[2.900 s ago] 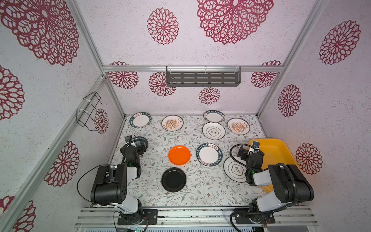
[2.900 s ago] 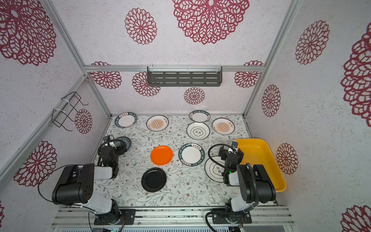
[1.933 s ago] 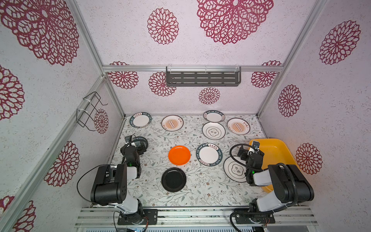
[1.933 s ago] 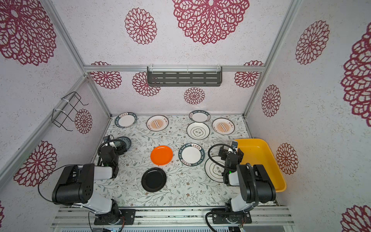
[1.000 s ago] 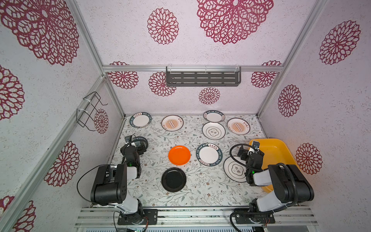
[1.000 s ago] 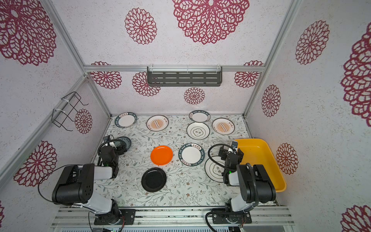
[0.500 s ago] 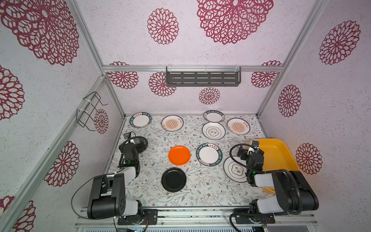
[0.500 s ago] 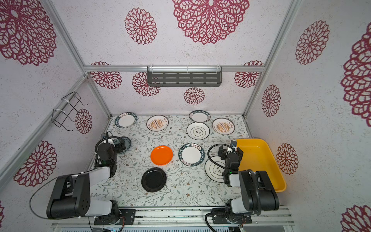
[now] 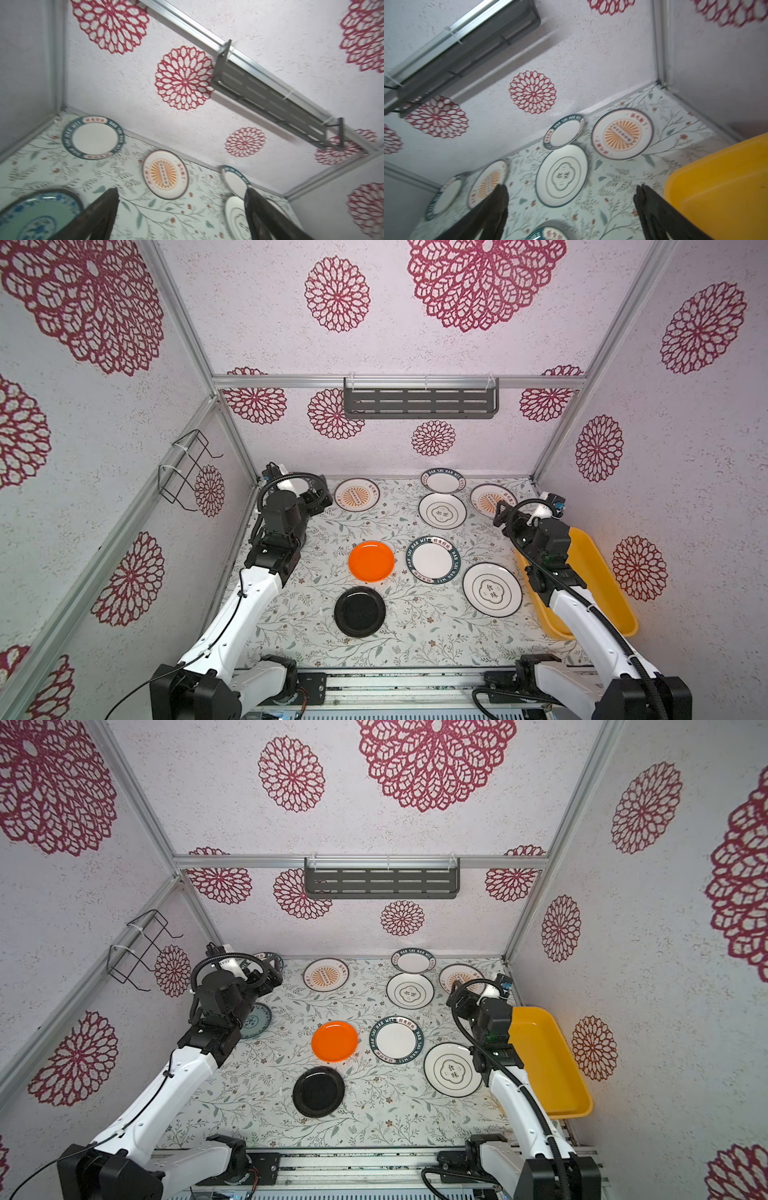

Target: Place the plates into the plastic bin on the countertop

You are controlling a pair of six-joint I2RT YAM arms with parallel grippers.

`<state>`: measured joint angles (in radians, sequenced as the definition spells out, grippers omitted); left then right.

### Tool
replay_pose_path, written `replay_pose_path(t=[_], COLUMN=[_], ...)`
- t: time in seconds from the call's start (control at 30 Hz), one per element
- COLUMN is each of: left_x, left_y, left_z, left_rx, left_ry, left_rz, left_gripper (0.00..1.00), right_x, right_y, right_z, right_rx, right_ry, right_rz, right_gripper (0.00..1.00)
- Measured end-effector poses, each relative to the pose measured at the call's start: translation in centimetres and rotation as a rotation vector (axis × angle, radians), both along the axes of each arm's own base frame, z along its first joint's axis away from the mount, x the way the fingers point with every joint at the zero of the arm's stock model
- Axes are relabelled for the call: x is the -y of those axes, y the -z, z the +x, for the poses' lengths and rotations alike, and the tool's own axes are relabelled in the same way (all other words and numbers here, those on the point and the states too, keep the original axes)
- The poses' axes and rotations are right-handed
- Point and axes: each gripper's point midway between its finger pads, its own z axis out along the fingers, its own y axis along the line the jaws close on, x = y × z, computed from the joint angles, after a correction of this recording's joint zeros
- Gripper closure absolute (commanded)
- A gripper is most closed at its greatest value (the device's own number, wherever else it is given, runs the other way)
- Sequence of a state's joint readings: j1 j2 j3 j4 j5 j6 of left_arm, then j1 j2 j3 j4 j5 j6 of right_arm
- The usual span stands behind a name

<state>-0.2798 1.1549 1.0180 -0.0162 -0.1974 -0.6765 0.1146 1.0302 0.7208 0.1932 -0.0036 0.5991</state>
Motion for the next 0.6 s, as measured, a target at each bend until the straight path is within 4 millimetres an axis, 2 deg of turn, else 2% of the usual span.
replay_pose_path(t=[0.07,0.2,0.3,0.4,0.5,0.6], left_x=[2.2,6.8,10.4,13.3,14.0,13.5], left_y=[0.0,1.7,2.7,2.6,1.6,1.6], left_z=[-0.8,-2.5,-4.0,-4.8,-4.0,-2.6], left_rx=[-0.025,-0.114,-0.166,-0.183,-0.146,-0.137], left_ry=[0.049,0.134,0.193,0.255,0.283,0.298], left_rz=[-0.108,-0.305,-0.353,-0.351,-0.371,-0.393], left_gripper=[0.03,0.03,0.03,0.03,0.03,0.03], right_x=[-2.7,-7.3,-9.6,-11.0,-12.1,-12.7], right_y=[0.0,0.2,-0.5,-2.1,-4.4,-4.7], right_z=[-0.6,-2.6,-4.5,-5.8,-5.8,-5.5], right_rx=[-0.047,-0.126,-0.144,-0.134,-0.029,0.066], right_ry=[-0.082,-0.203,-0.262,-0.301,-0.358,-0.401], right_rz=[0.109,0.282,0.348,0.358,0.394,0.439], right_gripper=[0.01,0.01,0.01,0.01,0.01,0.01])
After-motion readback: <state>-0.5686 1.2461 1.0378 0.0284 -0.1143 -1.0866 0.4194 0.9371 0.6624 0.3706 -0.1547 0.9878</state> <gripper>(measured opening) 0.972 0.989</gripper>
